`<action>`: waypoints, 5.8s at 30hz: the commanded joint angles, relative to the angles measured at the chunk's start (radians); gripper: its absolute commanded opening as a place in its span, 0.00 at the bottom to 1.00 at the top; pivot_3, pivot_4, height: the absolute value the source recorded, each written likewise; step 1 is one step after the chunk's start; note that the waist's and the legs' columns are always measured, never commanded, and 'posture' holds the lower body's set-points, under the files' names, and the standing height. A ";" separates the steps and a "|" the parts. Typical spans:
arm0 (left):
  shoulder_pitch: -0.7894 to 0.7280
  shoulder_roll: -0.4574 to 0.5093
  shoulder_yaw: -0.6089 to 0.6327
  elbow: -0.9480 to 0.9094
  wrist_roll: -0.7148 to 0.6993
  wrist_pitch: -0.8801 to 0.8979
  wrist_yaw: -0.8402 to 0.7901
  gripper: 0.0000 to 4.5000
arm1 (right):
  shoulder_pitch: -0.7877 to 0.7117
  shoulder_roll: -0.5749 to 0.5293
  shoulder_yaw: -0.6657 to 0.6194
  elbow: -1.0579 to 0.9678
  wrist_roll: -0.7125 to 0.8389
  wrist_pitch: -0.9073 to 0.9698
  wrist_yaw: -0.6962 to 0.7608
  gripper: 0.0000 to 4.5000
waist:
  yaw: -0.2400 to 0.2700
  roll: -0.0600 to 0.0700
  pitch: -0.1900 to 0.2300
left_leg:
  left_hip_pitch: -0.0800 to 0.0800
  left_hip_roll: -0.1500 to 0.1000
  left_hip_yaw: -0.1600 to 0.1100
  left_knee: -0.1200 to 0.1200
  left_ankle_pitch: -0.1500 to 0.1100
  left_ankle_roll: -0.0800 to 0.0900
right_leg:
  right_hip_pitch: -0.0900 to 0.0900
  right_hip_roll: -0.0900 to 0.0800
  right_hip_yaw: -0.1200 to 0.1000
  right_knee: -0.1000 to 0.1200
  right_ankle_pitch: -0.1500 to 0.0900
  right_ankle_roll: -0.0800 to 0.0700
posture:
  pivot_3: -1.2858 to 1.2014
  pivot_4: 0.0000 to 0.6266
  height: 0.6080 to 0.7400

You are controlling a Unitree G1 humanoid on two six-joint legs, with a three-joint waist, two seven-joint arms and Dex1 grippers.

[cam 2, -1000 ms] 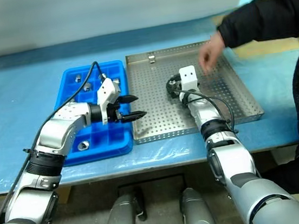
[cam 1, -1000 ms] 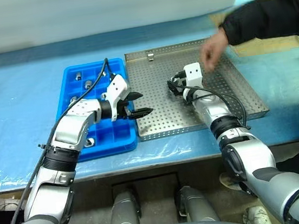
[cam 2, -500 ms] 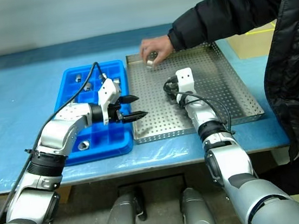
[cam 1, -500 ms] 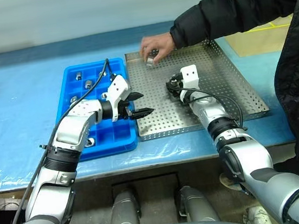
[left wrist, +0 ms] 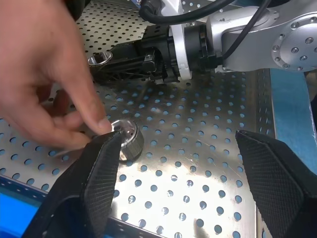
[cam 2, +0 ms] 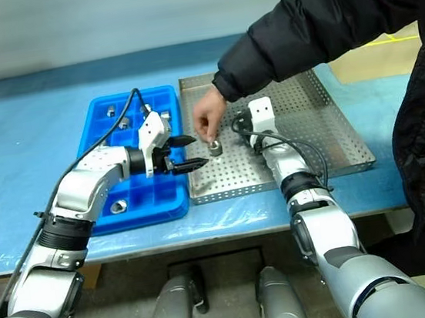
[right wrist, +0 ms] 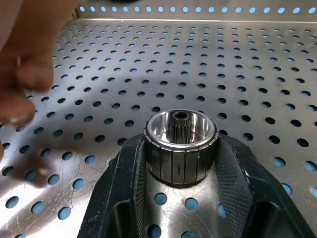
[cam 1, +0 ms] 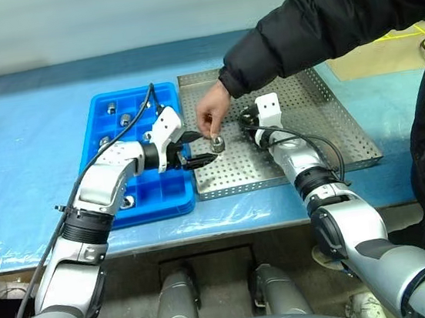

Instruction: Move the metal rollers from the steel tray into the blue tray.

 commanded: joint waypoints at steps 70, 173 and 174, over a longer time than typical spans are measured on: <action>0.385 0.323 0.429 -0.453 -0.288 0.184 0.201 0.86 | 0.026 -0.030 0.207 -0.682 0.102 0.355 0.550 0.88 | 0.129 -0.005 0.000 | 0.004 0.002 -0.006 -0.017 0.011 -0.018 | -0.003 0.008 0.000 0.001 -0.003 -0.003 | 0.57 0.24 1.00; 0.450 0.327 0.466 -0.477 -0.287 0.196 0.207 0.86 | -0.052 0.149 0.282 -0.256 0.012 0.099 0.481 0.36 | 0.065 -0.007 -0.001 | 0.005 0.006 -0.006 -0.015 0.012 -0.017 | -0.002 0.010 -0.002 0.002 -0.001 -0.007 | 0.58 0.24 1.00; 0.448 0.327 0.464 -0.475 -0.286 0.195 0.206 0.86 | -0.052 0.149 0.280 -0.254 0.011 0.098 0.480 0.36 | 0.065 -0.007 -0.001 | 0.005 0.006 -0.006 -0.015 0.011 -0.017 | -0.002 0.010 -0.002 0.003 -0.001 -0.007 | 0.58 0.24 1.00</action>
